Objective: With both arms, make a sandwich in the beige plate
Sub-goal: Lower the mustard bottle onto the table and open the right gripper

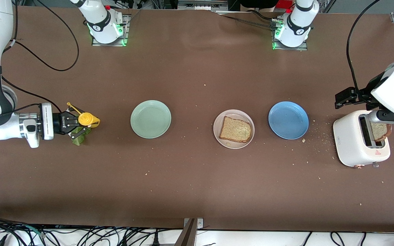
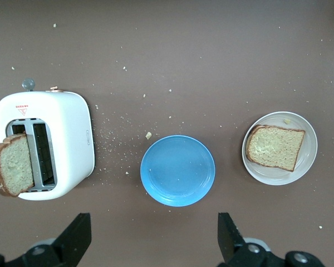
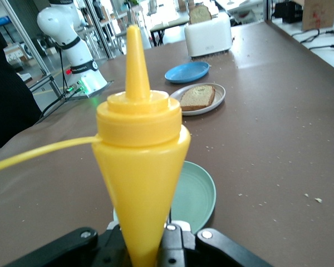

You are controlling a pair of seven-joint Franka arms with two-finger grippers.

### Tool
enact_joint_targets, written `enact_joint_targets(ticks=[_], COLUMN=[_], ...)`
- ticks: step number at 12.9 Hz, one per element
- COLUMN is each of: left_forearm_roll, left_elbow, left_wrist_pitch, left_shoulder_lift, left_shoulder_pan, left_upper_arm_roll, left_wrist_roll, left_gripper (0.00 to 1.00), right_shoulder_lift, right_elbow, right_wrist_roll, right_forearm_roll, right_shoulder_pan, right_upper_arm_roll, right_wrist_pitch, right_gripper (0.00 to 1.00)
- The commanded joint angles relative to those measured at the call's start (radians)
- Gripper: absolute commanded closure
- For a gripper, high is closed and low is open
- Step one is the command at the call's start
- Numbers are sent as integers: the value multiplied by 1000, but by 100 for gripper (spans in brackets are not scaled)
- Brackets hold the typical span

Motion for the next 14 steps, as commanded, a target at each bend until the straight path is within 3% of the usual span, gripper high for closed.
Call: enact_joint_targets(ticks=[1,7,14], left_forearm_roll=[-18,-18,-19], left_elbow=[-6,-6,-6], left_wrist_pitch=[-12,-12,-12], left_shoulder_lift=[-14,-14,-14], left_shoulder_pan=[7,7,7], left_upper_arm_roll=[-3,-3,-3], left_wrist_roll=[-5,-5,-5], left_gripper=[0,0,0], right_shoulder_lift=[-33,121,222], right_elbow=[-170,-193,-178], right_wrist_roll=[-185,-451,-494], right_forearm_roll=[105,116,142], right_shoulder_pan=[-15,-97,-115], right_upper_arm_roll=[5,4,4], right_wrist_pitch=[12,28,29], right_gripper=[100,100,100])
